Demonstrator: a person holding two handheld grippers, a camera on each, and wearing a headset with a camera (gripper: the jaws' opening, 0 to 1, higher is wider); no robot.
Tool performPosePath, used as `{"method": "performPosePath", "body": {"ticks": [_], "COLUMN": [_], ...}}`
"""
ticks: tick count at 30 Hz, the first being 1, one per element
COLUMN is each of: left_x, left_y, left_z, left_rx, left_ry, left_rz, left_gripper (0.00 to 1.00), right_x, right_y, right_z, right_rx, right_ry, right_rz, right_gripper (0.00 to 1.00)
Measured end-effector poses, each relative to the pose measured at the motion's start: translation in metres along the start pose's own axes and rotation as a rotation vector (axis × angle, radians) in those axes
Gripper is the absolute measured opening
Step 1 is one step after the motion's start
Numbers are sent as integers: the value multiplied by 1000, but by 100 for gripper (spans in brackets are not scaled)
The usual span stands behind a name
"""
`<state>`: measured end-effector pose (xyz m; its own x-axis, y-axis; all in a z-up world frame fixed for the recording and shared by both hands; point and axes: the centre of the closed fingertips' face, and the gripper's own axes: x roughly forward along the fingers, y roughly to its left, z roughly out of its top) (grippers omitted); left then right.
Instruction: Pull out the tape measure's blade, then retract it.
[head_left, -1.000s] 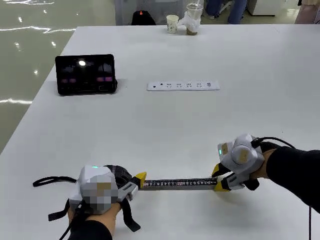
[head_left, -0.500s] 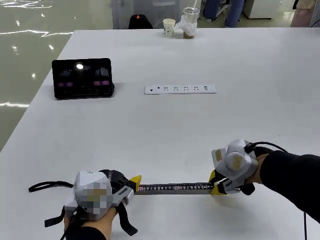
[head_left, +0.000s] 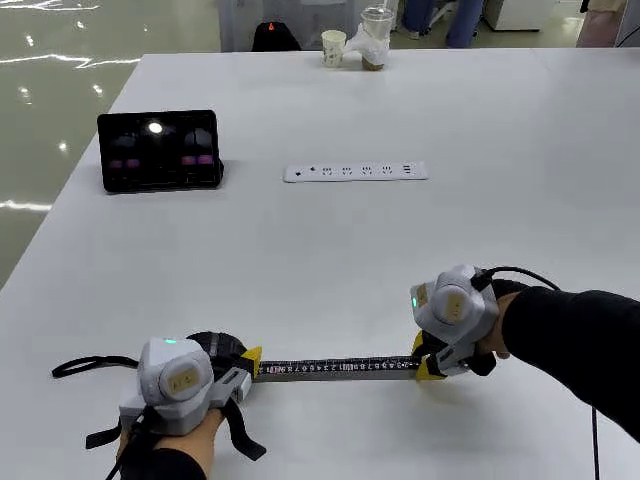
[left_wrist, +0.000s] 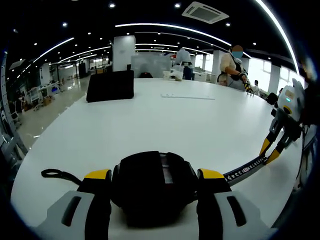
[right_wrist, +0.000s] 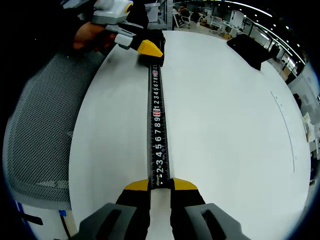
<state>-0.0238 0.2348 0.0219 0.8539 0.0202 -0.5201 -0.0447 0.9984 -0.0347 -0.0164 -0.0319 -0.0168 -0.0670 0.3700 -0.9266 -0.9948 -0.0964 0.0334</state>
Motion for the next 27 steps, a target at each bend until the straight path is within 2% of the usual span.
{"method": "performPosePath", "body": {"ticks": [6,16,27], "left_x": [1,1,2], "left_y": [0,1,0], "left_z": [-1,-2,-3], "left_rx": [-2,25,21], "left_ry": [16,33,43], "left_rz": [-5,-7,-11], "left_gripper": [64,63,63], "right_x": [0,0,0], "right_y": [0,0,0], "right_z": [0,1,2], "right_rx": [16,15,21], "right_ry": [-11,-1,7], "right_rz": [-4,-4,-9], "right_gripper": [11,11,11]}}
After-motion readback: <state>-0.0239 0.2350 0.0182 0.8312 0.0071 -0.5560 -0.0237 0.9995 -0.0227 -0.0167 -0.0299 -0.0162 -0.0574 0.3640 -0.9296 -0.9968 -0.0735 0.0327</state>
